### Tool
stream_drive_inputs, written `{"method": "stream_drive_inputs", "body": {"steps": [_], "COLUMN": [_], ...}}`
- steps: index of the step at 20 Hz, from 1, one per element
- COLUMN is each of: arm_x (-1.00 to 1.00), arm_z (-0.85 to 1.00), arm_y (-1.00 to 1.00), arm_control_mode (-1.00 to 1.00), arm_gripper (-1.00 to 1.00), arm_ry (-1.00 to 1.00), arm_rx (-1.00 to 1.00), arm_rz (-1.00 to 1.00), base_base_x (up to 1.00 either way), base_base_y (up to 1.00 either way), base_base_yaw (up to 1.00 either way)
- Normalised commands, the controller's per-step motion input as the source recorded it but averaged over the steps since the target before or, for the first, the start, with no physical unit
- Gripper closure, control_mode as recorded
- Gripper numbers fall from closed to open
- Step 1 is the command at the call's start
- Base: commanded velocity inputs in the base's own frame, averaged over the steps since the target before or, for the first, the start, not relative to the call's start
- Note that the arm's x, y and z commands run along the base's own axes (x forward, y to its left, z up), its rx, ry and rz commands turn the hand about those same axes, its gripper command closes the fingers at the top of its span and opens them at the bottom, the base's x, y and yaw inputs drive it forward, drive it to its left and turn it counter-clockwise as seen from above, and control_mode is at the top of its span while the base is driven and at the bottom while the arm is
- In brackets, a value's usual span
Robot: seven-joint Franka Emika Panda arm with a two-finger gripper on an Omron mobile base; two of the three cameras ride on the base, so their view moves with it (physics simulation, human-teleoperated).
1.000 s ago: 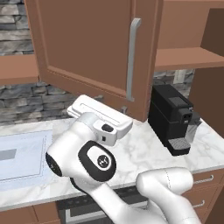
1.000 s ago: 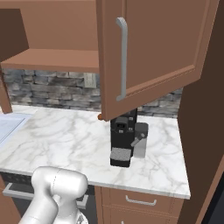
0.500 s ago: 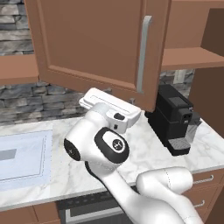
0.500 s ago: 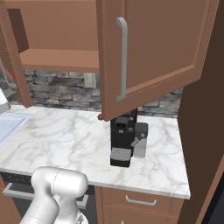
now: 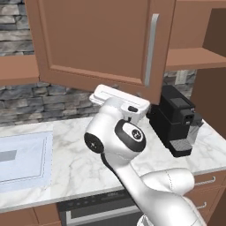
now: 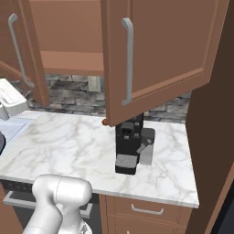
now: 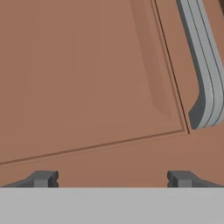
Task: Close all open cabinet doors.
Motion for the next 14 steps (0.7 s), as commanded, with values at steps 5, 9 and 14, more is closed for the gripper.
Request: {"method": "stream_drive_inputs", "body": {"steps": [5,9,14], "arm_x": [0.40,0.36,0.41], "arm_z": [0.00,0.00,0.00], "arm_y": [-0.36,-0.34,-0.26], "arm_control_mode": [-1.00,-1.00,-1.00], "arm_gripper": [-1.00,-1.00,-1.00], "arm_ry": [0.02,0.01,0.01], "arm_rx": [0.01,0.00,0.00], "arm_rz": [0.13,0.13,0.12], "base_base_x": [0.00,0.00,0.00], "base_base_y": [0.00,0.00,0.00], "base_base_yaw": [0.00,0.00,0.00]}}
